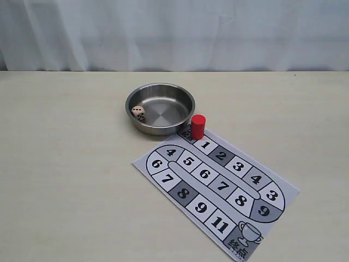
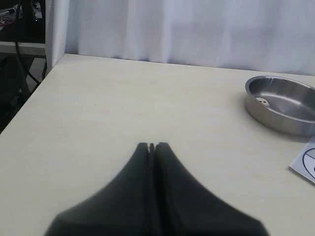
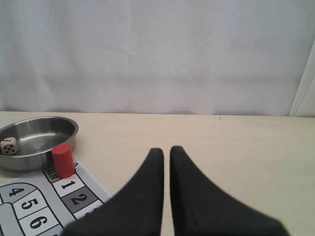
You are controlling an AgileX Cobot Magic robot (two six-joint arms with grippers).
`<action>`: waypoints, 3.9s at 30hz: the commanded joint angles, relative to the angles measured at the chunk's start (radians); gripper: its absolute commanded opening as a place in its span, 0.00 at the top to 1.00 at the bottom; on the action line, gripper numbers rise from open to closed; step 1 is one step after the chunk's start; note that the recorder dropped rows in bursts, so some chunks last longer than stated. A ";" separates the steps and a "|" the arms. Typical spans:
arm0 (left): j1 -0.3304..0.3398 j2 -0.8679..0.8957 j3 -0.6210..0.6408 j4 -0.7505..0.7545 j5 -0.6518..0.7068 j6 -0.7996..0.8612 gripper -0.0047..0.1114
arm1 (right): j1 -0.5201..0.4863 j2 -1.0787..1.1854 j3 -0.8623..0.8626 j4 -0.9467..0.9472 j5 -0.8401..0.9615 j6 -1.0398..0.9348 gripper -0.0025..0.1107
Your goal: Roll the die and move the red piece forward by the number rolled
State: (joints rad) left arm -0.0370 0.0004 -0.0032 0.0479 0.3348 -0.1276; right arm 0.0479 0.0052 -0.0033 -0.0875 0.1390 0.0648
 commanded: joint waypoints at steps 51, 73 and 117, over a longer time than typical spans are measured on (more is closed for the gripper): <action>-0.009 0.559 -0.842 -0.048 0.265 0.120 0.96 | -0.003 -0.005 0.003 0.001 -0.003 0.000 0.94; -0.016 1.469 -1.148 -0.390 0.355 0.521 0.96 | -0.003 -0.005 0.003 0.001 -0.003 0.000 0.94; -0.300 2.482 -2.244 -0.398 0.787 1.130 0.43 | -0.003 -0.005 0.003 0.001 -0.003 0.000 0.94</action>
State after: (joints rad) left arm -0.3361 2.4708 -2.2366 -0.3438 1.1381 0.9757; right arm 0.0479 0.0052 -0.0033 -0.0875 0.1390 0.0648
